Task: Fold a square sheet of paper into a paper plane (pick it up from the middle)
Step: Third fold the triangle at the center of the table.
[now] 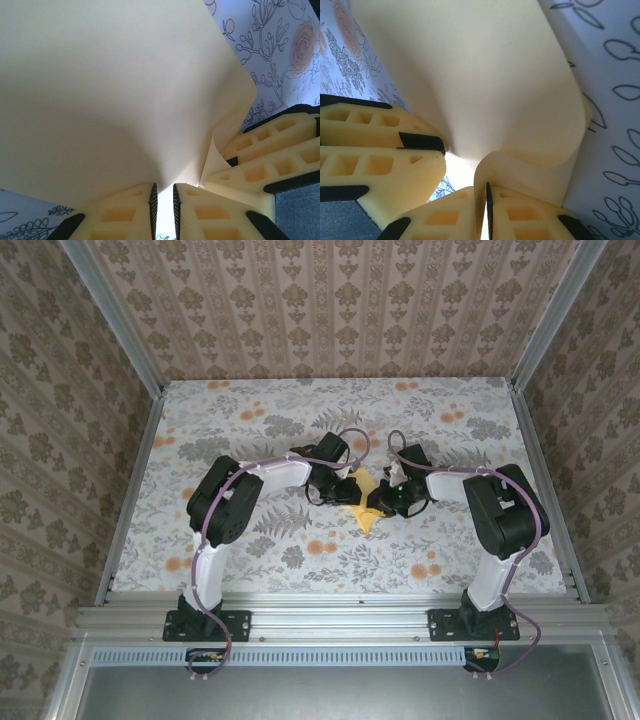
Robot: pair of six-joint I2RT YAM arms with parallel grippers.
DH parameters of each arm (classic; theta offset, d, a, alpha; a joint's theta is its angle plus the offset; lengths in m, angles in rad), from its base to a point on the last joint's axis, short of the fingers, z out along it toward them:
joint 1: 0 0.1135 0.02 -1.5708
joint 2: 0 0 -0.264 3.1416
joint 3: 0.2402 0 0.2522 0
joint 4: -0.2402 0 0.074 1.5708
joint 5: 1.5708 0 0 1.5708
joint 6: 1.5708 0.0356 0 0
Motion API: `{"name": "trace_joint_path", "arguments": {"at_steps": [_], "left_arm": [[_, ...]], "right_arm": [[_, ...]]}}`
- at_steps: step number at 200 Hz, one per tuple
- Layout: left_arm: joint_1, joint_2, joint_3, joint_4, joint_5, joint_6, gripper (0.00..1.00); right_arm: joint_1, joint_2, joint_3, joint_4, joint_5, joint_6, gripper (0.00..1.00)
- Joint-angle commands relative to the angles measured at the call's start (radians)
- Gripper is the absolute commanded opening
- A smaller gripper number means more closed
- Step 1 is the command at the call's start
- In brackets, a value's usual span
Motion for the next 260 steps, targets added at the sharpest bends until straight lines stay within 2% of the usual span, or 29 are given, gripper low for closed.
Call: {"name": "trace_joint_path", "arguments": {"at_steps": [1, 27, 85, 110, 143, 174, 260], "left_arm": [[0.001, 0.015, -0.013, -0.003, 0.019, 0.013, 0.19], [0.0, 0.011, -0.021, 0.009, 0.027, 0.008, 0.2], [0.004, 0.0, -0.029, 0.036, 0.051, -0.009, 0.22], [0.008, -0.02, -0.032, 0.037, 0.052, -0.013, 0.24], [0.027, -0.068, -0.052, 0.034, 0.043, -0.013, 0.29], [0.036, -0.108, -0.091, 0.071, 0.065, -0.037, 0.39], [0.079, -0.153, -0.138, 0.16, 0.107, -0.118, 0.49]], "right_arm": [[0.01, 0.033, 0.016, -0.03, 0.022, -0.014, 0.2], [0.016, 0.04, 0.015, -0.018, 0.018, -0.011, 0.25], [0.025, 0.043, 0.005, 0.02, -0.01, -0.002, 0.27], [0.025, 0.047, -0.01, 0.035, -0.012, 0.0, 0.31], [0.025, 0.045, -0.023, 0.05, -0.016, 0.003, 0.39], [0.024, 0.037, -0.032, 0.062, -0.015, 0.012, 0.43], [0.025, 0.015, -0.076, 0.131, -0.051, 0.026, 0.45]]}}
